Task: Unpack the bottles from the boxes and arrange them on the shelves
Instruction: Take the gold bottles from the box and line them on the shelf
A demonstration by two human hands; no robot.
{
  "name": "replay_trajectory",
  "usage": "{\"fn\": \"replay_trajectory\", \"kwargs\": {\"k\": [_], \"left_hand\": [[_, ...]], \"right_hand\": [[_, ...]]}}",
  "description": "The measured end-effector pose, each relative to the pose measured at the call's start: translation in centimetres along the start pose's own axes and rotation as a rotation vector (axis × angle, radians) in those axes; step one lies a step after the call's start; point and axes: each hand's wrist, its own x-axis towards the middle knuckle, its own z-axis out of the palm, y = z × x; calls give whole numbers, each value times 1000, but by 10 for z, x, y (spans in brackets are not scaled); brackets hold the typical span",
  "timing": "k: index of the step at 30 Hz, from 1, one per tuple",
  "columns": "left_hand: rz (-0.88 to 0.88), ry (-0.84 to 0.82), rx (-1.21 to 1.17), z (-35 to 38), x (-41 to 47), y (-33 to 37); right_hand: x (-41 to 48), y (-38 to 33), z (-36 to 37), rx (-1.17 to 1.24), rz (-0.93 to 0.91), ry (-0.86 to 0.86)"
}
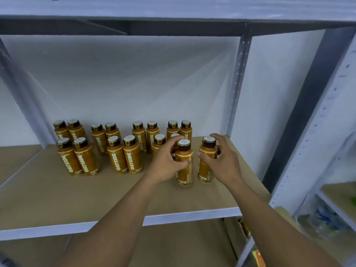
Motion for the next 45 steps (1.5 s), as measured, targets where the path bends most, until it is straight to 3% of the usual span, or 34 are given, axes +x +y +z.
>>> {"fn": "replay_trajectory", "kwargs": {"k": [20, 38, 45], "left_hand": [[-77, 63, 102, 73, 67, -25], [-132, -36, 181, 64, 84, -21], [-127, -119, 443, 54, 96, 10]], "right_hand": [[64, 86, -11, 85, 75, -84], [78, 79, -11, 106, 93, -100], [100, 61, -31, -44, 54, -157]]}}
